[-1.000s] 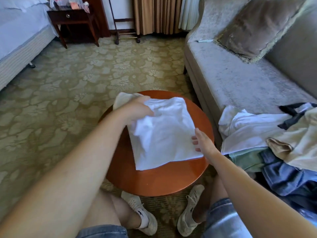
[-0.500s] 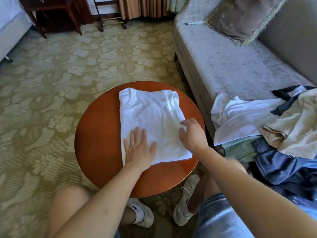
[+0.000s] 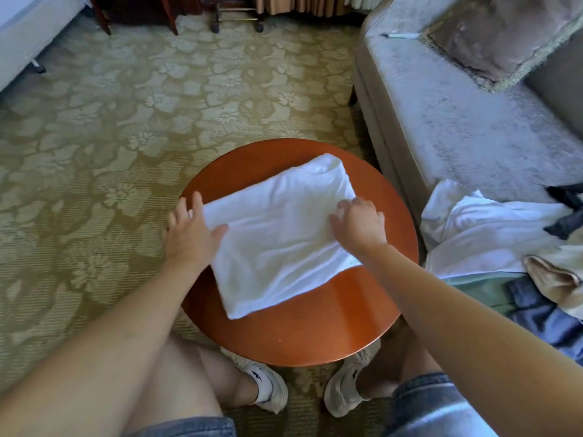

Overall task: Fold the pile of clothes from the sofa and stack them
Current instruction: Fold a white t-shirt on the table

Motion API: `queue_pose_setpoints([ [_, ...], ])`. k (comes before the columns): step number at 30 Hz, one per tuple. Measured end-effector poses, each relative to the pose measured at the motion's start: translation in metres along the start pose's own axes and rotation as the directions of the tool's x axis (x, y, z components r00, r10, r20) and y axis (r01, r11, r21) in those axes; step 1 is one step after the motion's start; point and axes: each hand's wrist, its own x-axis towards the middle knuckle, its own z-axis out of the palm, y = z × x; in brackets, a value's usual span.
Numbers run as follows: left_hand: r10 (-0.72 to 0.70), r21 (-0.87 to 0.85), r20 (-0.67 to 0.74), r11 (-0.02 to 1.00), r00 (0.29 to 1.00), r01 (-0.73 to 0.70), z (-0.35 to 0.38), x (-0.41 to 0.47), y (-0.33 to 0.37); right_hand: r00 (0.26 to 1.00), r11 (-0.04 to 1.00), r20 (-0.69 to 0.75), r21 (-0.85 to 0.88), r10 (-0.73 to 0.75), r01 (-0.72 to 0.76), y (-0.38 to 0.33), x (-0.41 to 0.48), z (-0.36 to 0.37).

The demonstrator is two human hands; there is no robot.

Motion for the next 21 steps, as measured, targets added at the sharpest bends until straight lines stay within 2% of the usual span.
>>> queue_pose_setpoints([
  [2,-0.15,-0.153,0.026,0.976,0.988,0.152,-0.002,-0.001,0.008,0.986,0.98,0.055,0.12,0.155,-0.161,0.004,0.011,0.001],
  [4,-0.236,-0.27,0.063,0.931,0.97,0.244,-0.002,-0.005,0.018,0.954,0.934,0.169,0.217,0.249,-0.283,0.007,0.024,0.001],
  [6,-0.253,-0.353,0.119,0.893,0.96,0.279,0.0,-0.01,0.027,0.94,0.889,0.216,0.324,0.263,-0.323,0.004,0.034,-0.001],
  [9,-0.235,-0.448,0.205,0.841,0.95,0.304,-0.003,-0.014,0.03,0.909,0.744,0.304,0.528,0.284,-0.409,-0.005,0.042,-0.009],
  [12,-0.265,-0.456,0.261,0.814,0.928,0.361,-0.009,-0.012,0.022,0.86,0.645,0.393,0.572,0.326,-0.506,-0.006,0.045,-0.014],
  [15,-0.225,-0.364,0.313,0.869,0.923,0.335,-0.019,-0.016,0.012,0.886,0.695,0.385,0.564,0.257,-0.447,-0.001,0.035,-0.014],
  [17,-0.16,-0.208,0.331,0.949,0.93,0.237,-0.022,-0.025,0.007,0.922,0.763,0.348,0.546,0.168,-0.345,0.003,0.021,-0.012],
  [19,-0.115,-0.082,0.324,0.986,0.939,0.148,-0.019,-0.039,0.004,0.951,0.814,0.293,0.526,0.1,-0.247,0.01,0.003,-0.006],
  [21,-0.099,-0.076,0.302,0.989,0.948,0.127,-0.013,-0.053,0.003,0.966,0.833,0.251,0.521,0.061,-0.188,0.02,-0.018,0.001],
])
